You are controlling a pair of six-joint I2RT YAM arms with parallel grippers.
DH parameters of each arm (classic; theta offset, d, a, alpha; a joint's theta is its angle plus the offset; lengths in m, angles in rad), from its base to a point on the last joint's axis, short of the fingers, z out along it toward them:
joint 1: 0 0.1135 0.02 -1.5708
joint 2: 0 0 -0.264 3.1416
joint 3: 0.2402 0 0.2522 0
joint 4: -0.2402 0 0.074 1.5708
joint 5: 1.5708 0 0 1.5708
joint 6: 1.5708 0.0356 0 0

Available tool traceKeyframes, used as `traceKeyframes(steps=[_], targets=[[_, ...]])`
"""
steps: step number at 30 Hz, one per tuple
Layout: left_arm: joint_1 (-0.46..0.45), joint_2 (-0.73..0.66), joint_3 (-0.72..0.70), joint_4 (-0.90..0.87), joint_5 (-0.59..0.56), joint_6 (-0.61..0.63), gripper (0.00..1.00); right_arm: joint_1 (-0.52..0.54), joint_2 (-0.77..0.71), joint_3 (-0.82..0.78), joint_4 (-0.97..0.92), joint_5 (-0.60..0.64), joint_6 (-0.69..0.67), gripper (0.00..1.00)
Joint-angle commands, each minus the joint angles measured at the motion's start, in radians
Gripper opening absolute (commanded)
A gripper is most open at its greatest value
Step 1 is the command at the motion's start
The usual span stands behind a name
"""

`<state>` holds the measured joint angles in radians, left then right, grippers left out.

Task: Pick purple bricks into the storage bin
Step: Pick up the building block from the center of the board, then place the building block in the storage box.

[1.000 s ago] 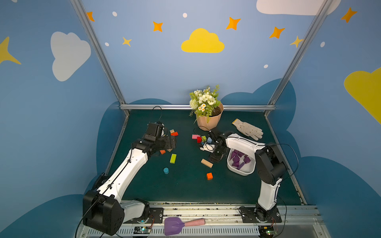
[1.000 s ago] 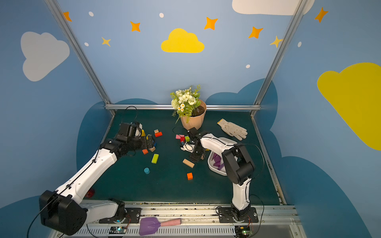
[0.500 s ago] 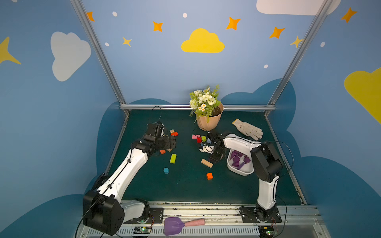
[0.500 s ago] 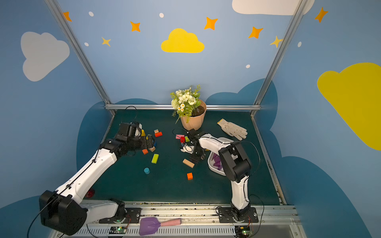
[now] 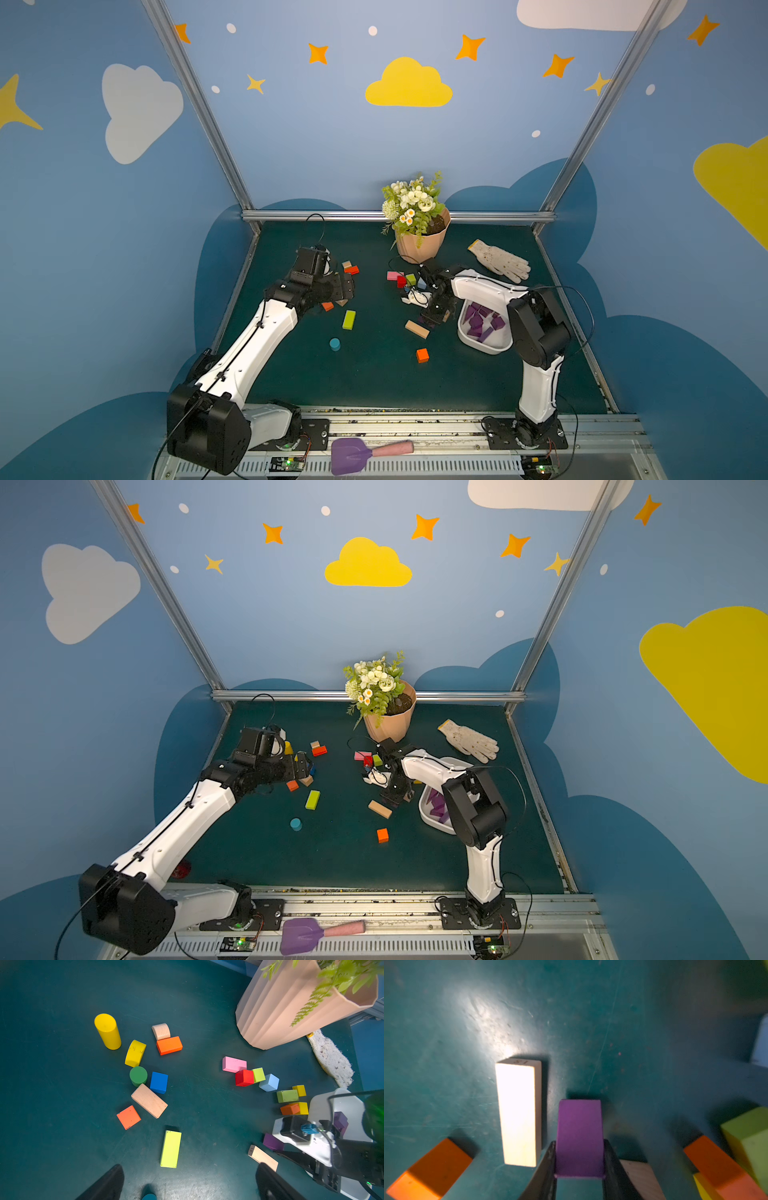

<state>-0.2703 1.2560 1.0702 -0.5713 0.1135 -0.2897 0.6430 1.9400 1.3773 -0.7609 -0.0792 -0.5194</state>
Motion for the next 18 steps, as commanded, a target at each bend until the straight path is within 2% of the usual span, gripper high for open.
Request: traceKeyframes(steps=[1,10,18], targets=[[0.004,-0.012,-0.007,0.010,0.004,-0.005,0.99,0.001,-0.085,-0.014,0.016,-0.034,0.023,0.24],[0.005,-0.011,-0.006,0.010,0.009,-0.009,1.00,-0.025,-0.200,-0.062,0.088,-0.060,0.084,0.22],[0.006,-0.009,-0.007,0.013,0.021,-0.017,1.00,-0.149,-0.321,-0.162,0.156,-0.067,0.236,0.22]])
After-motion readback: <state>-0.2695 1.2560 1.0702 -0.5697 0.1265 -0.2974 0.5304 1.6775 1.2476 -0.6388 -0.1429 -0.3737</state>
